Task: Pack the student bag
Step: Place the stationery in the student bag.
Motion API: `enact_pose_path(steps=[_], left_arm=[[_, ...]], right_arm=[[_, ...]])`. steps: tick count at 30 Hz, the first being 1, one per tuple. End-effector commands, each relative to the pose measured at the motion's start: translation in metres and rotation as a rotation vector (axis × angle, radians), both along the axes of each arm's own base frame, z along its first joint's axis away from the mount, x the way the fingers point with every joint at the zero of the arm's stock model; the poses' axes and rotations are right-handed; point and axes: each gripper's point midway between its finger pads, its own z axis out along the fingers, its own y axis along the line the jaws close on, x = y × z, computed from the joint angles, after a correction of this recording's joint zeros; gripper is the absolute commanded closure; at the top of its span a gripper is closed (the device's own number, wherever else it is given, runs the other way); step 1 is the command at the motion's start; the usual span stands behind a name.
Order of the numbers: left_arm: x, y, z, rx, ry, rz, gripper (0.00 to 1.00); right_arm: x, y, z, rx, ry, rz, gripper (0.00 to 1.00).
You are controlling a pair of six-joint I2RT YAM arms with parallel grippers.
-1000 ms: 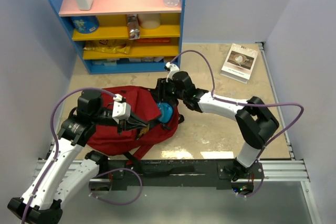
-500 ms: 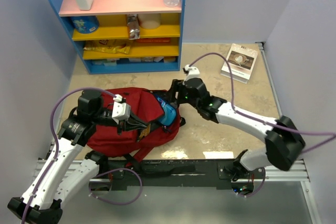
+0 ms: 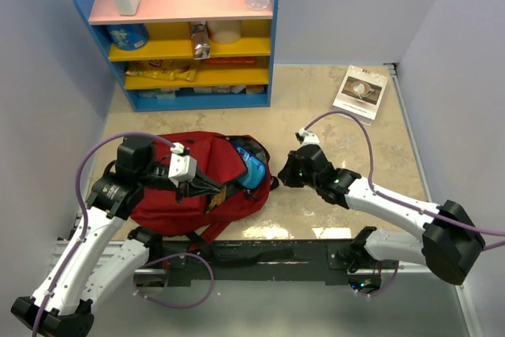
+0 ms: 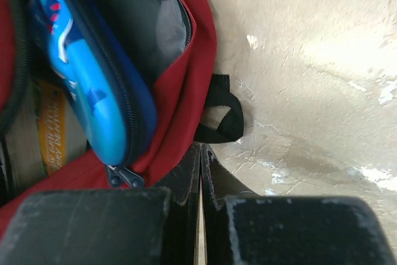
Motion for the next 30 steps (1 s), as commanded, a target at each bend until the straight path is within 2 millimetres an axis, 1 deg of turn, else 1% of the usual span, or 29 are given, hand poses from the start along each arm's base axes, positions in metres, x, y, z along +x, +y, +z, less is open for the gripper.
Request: enact_pose_path(steps=[1, 2, 3, 4, 5, 6, 7, 8, 9, 10, 11, 12, 14, 15, 17, 18, 20, 21, 22, 23, 24, 25, 26, 27, 28, 29, 30], left_arm=[[-0.005, -0.003, 0.033, -0.064, -0.118, -0.053, 1.0], [-0.004, -0.003, 0.033, -0.063, -0.115, -0.051, 1.0], [-0.004, -0.003, 0.034, -0.065, -0.119, -0.052, 1.0], [-0.004, -0.003, 0.034, -0.064, -0.118, -0.051, 1.0], [-0.004, -0.003, 0.034, -0.065, -0.119, -0.051, 1.0], [-0.004, -0.003, 0.034, -0.065, -0.118, -0.051, 1.0], [-0.004, -0.003, 0.034, -0.065, -0.119, -0.051, 1.0], [-0.004, -0.003, 0.034, -0.066, -0.121, -0.051, 1.0], [-0.004, -0.003, 0.035, -0.068, -0.125, -0.05, 1.0], [-0.004, -0.003, 0.035, -0.067, -0.125, -0.051, 1.0], [-0.004, -0.003, 0.034, -0.068, -0.128, -0.051, 1.0], [-0.004, -0.003, 0.033, -0.067, -0.125, -0.051, 1.0], [-0.005, -0.003, 0.034, -0.07, -0.129, -0.052, 1.0], [-0.006, -0.002, 0.034, -0.07, -0.129, -0.052, 1.0], [-0.006, -0.002, 0.034, -0.071, -0.129, -0.055, 1.0], [-0.007, -0.002, 0.032, -0.07, -0.126, -0.055, 1.0], [-0.008, -0.002, 0.033, -0.073, -0.128, -0.059, 1.0], [-0.008, -0.002, 0.033, -0.074, -0.126, -0.06, 1.0], [-0.008, -0.002, 0.033, -0.074, -0.123, -0.061, 1.0], [-0.009, -0.002, 0.034, -0.075, -0.126, -0.063, 1.0], [-0.01, -0.002, 0.035, -0.076, -0.129, -0.064, 1.0], [-0.01, -0.002, 0.035, -0.075, -0.127, -0.068, 1.0], [-0.011, -0.002, 0.035, -0.074, -0.124, -0.07, 1.0], [-0.012, -0.002, 0.034, -0.074, -0.125, -0.075, 1.0], [-0.013, -0.001, 0.033, -0.073, -0.122, -0.078, 1.0], [-0.014, -0.001, 0.033, -0.074, -0.123, -0.081, 1.0], [-0.015, -0.002, 0.034, -0.077, -0.12, -0.088, 1.0]], right_arm=[[0.003, 0.024, 0.003, 0.074, 0.043, 0.02, 1.0], [0.004, 0.029, 0.003, 0.078, 0.05, 0.03, 1.0], [0.008, 0.037, 0.011, 0.097, 0.037, 0.04, 1.0], [0.005, 0.045, 0.013, 0.101, 0.038, 0.06, 1.0], [0.006, 0.049, 0.008, 0.092, 0.05, 0.066, 1.0], [0.009, 0.056, 0.015, 0.101, 0.04, 0.071, 1.0], [0.007, 0.062, 0.016, 0.105, 0.047, 0.077, 1.0], [0.007, 0.066, 0.012, 0.098, 0.059, 0.08, 1.0], [0.008, 0.074, 0.019, 0.11, 0.05, 0.091, 1.0], [0.009, 0.078, 0.02, 0.112, 0.053, 0.088, 1.0], [0.011, 0.081, 0.014, 0.094, 0.063, 0.088, 1.0], [0.016, 0.086, 0.019, 0.1, 0.054, 0.085, 1.0], [0.022, 0.091, 0.019, 0.096, 0.053, 0.078, 1.0], [0.027, 0.097, 0.02, 0.098, 0.049, 0.076, 1.0], [0.035, 0.101, 0.018, 0.094, 0.049, 0.053, 1.0], [0.043, 0.108, 0.018, 0.092, 0.044, 0.044, 1.0], [0.051, 0.117, 0.019, 0.11, 0.052, 0.026, 1.0], [0.061, 0.128, 0.019, 0.115, 0.05, 0.023, 1.0], [0.066, 0.133, 0.02, 0.121, 0.045, 0.019, 1.0], [0.074, 0.144, 0.03, 0.146, 0.026, 0.021, 1.0], [0.08, 0.147, 0.03, 0.147, 0.02, 0.009, 1.0], [0.083, 0.152, 0.02, 0.134, 0.035, 0.005, 1.0], [0.091, 0.158, 0.029, 0.153, 0.015, -0.004, 1.0], [0.095, 0.159, 0.03, 0.158, 0.006, -0.016, 1.0], [0.096, 0.16, 0.025, 0.149, 0.01, -0.018, 1.0], [0.101, 0.166, 0.033, 0.176, -0.015, -0.019, 1.0], [0.106, 0.166, 0.032, 0.173, -0.023, -0.035, 1.0]])
